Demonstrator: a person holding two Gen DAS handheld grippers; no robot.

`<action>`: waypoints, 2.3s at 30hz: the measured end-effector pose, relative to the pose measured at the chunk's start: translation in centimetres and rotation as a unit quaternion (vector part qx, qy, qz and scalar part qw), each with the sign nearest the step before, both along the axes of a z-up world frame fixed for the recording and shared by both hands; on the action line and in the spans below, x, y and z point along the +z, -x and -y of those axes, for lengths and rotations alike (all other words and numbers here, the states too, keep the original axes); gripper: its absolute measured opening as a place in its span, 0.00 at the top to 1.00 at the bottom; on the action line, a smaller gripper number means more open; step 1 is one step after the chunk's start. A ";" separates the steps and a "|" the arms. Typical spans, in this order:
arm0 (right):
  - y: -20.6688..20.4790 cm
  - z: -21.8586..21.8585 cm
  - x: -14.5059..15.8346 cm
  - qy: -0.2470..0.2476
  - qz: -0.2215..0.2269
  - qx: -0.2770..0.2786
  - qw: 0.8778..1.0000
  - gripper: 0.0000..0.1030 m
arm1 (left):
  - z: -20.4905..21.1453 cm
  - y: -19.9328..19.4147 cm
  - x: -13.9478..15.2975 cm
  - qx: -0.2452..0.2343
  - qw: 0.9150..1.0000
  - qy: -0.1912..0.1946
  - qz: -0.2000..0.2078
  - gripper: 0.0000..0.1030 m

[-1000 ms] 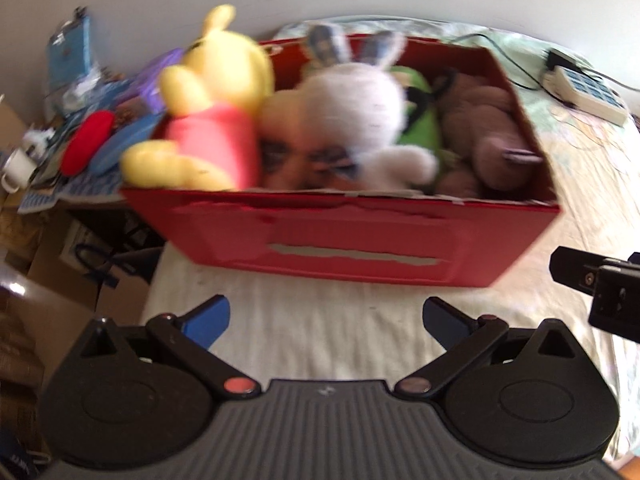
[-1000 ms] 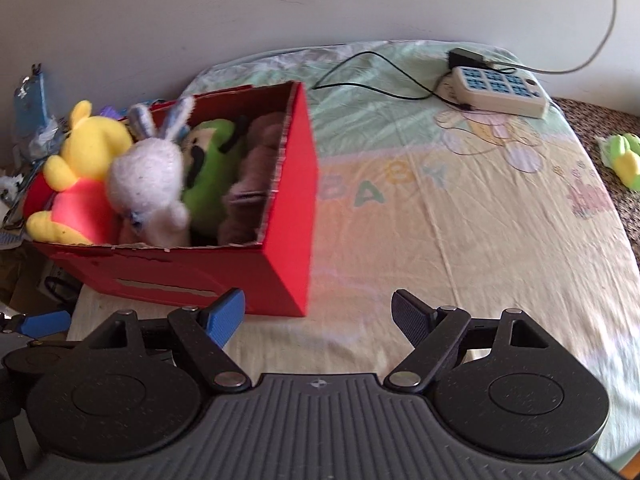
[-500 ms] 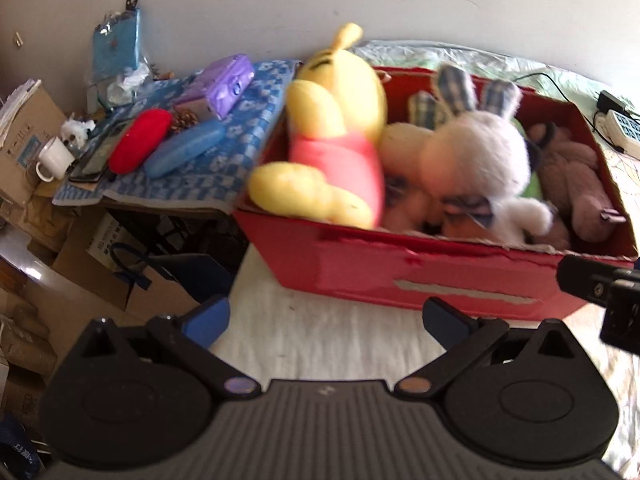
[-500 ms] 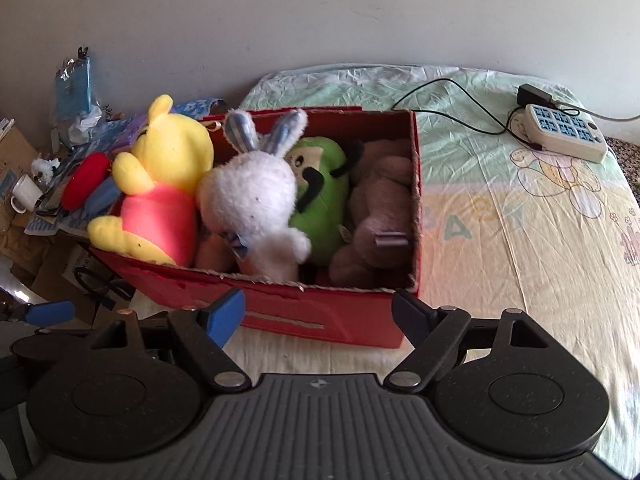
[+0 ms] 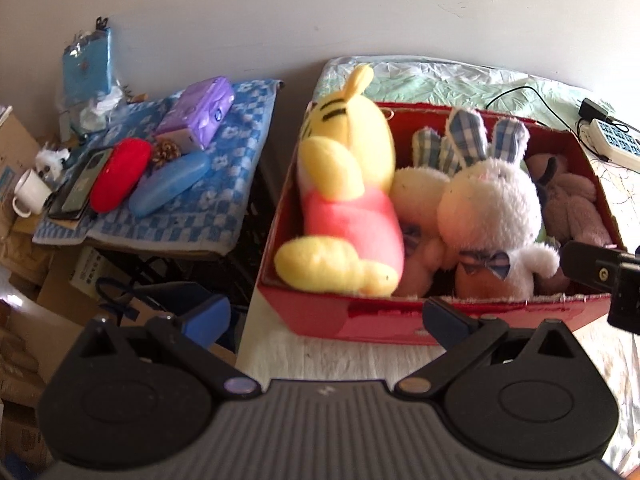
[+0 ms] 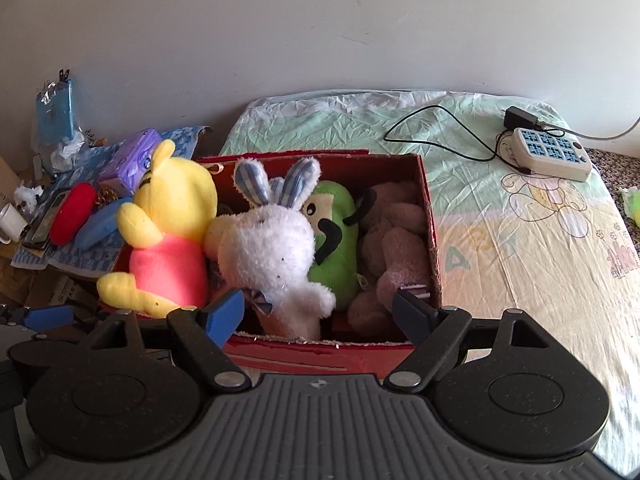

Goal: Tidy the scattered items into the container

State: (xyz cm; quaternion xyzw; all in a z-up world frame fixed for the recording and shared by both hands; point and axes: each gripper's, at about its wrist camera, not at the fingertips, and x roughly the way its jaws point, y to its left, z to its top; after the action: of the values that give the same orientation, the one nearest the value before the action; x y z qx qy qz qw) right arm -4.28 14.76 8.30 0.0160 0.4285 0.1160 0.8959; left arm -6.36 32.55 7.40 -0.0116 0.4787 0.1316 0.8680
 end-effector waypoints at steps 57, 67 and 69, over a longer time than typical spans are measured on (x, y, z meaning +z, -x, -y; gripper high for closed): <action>-3.0 0.3 -0.9 -0.003 -0.034 -0.037 0.999 0.19 | 0.1 -3.5 -0.2 -0.023 1.000 0.015 0.008 0.01; -3.3 0.1 -0.1 -0.002 -0.016 -0.032 0.999 0.19 | -0.3 -4.4 1.0 -0.006 0.999 -0.019 0.034 0.01; -3.4 0.0 0.1 -0.003 -0.012 -0.031 0.999 0.19 | -0.5 -4.7 1.0 -0.004 0.999 -0.021 0.031 0.01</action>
State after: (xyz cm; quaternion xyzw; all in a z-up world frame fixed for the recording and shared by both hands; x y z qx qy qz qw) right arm -0.91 14.77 8.43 0.0332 0.4379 0.0892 0.8940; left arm -1.62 33.01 8.40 0.0045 0.4490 0.1382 0.8828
